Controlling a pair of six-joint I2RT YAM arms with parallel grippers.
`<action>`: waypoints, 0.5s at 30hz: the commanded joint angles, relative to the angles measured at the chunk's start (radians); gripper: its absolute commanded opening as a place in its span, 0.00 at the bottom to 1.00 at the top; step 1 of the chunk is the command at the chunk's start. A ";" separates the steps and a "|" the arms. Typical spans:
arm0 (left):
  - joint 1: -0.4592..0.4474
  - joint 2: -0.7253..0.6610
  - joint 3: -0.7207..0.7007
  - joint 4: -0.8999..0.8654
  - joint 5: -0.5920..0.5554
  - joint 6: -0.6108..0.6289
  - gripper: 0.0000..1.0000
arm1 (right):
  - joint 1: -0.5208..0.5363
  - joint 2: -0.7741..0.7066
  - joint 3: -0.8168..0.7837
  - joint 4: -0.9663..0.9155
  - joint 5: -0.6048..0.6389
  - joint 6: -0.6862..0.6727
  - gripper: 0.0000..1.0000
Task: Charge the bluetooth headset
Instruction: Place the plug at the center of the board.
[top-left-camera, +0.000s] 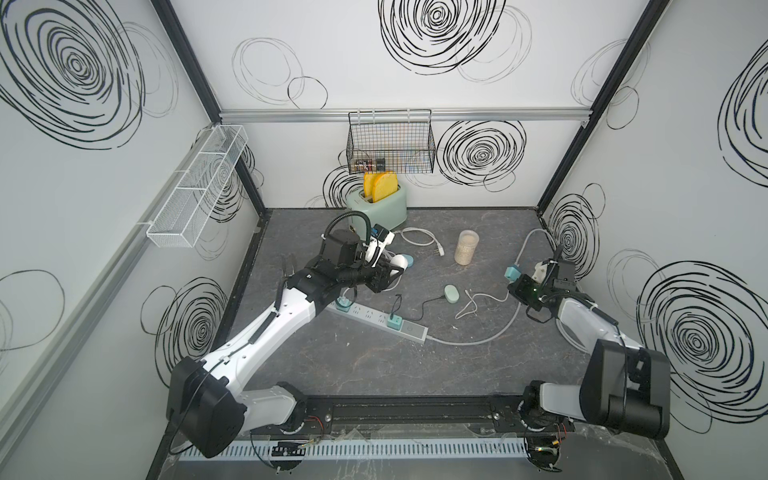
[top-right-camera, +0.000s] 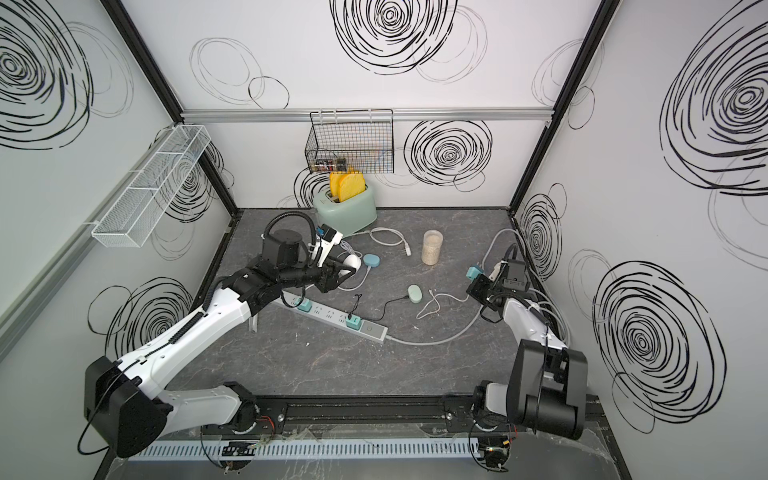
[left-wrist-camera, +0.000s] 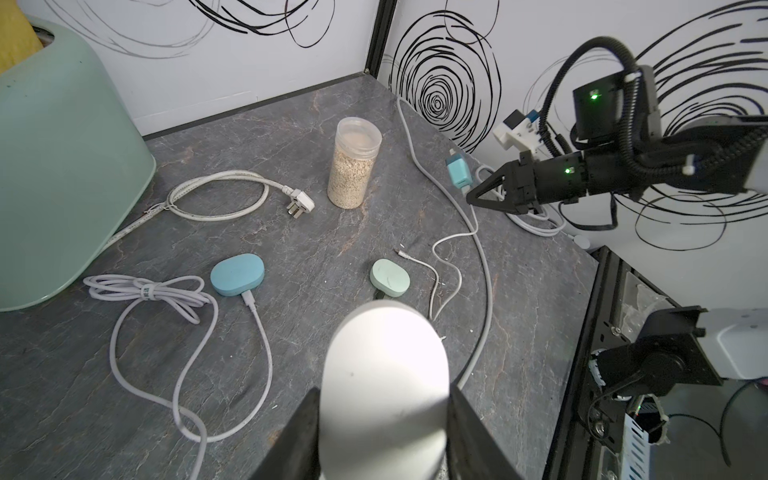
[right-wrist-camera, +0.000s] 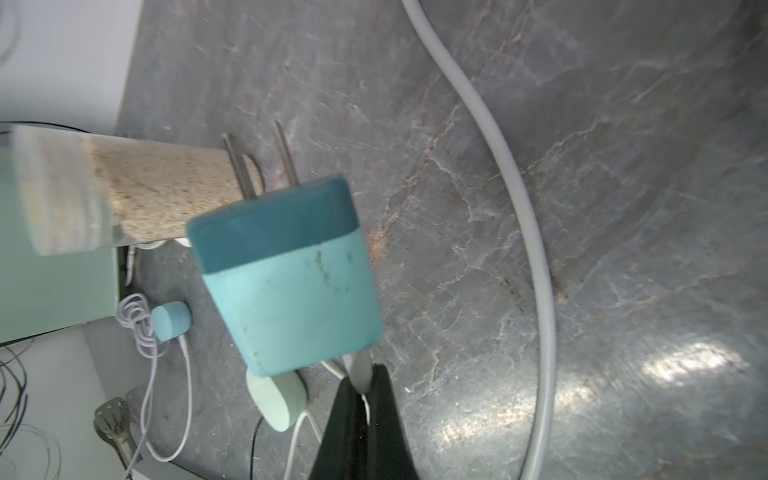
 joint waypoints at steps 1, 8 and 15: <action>-0.006 -0.018 -0.003 0.029 -0.006 0.012 0.31 | -0.003 0.071 0.036 -0.008 0.005 -0.030 0.00; -0.009 -0.012 -0.003 0.025 -0.007 0.014 0.31 | -0.003 0.204 0.114 0.025 0.012 -0.033 0.00; -0.011 -0.005 -0.002 0.020 -0.011 0.018 0.31 | -0.002 0.315 0.190 0.033 0.020 -0.024 0.00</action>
